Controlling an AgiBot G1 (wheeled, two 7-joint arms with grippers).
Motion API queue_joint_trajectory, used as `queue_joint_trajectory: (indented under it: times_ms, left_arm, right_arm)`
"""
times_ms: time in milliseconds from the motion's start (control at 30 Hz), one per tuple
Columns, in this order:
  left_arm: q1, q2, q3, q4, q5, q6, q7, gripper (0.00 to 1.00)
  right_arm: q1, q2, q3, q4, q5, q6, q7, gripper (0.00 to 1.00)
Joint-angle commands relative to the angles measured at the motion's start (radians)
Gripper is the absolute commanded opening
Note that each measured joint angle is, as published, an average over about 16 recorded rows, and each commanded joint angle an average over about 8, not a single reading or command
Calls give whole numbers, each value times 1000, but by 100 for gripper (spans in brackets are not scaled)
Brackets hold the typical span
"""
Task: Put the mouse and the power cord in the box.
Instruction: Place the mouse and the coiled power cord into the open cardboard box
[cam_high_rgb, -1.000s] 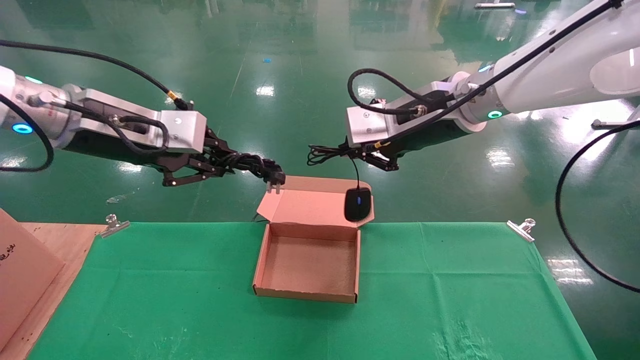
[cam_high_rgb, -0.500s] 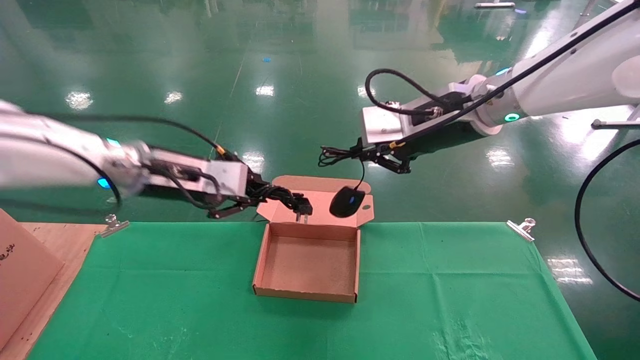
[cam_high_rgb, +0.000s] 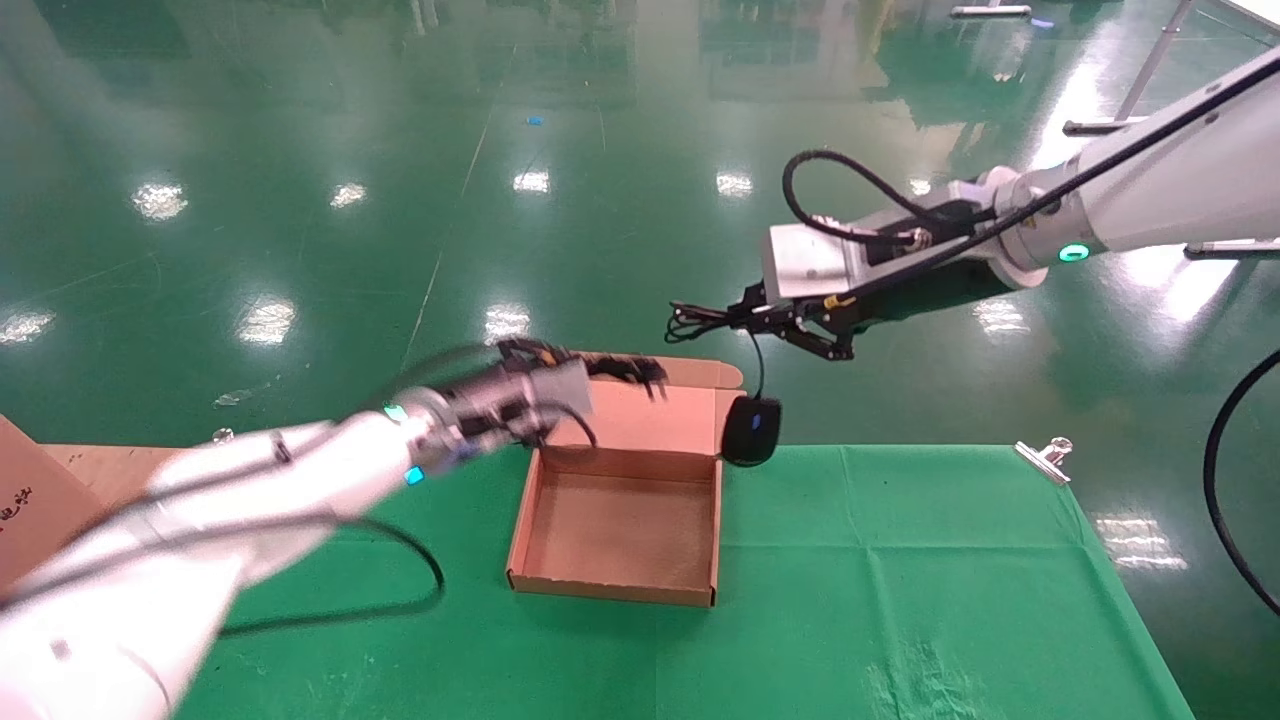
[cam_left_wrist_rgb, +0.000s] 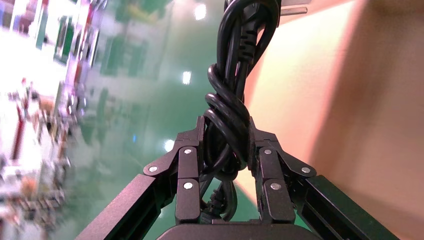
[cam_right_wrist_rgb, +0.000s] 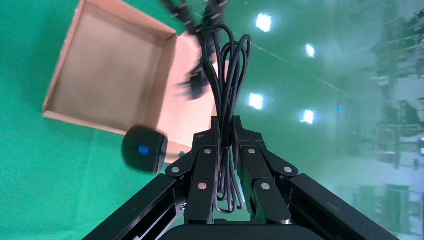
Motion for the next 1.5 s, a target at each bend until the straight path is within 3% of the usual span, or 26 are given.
queue_joint_trajectory:
  times_ms: [33, 233, 300, 500, 567, 1033, 1200, 1333, 1500]
  left_arm:
    - [57, 8, 28, -56, 9, -48, 7, 0]
    - [116, 6, 141, -115, 44, -85, -29, 0]
    - [119, 5, 172, -117, 50, -84, -43, 6]
    - [100, 2, 238, -100, 42, -48, -71, 80]
    - [94, 1, 252, -95, 33, -41, -70, 99]
    - [77, 0, 316, -73, -42, -54, -49, 100]
    - [57, -16, 313, -66, -104, -4, -72, 100]
    - [31, -74, 277, -88, -180, 78, -94, 100]
    - [34, -205, 223, -186, -263, 162, -105, 100]
  right_arm:
    - [-6, 3, 1, -11, 2, 0, -12, 0]
    - [-28, 1, 3, -37, 4, 13, -28, 0]
    - [-33, -1, 4, -43, 6, 18, -30, 0]
    - [-42, -6, 6, -54, 10, 27, -36, 0]
    - [-44, -7, 7, -56, 11, 29, -38, 0]
    - [-44, -16, 10, -60, 15, 24, -41, 0]
    - [-42, -30, 9, -52, 15, 20, -34, 0]
    - [-48, -42, 8, -33, 16, 15, -22, 0]
    - [-72, -57, 2, 29, 23, 6, 12, 0]
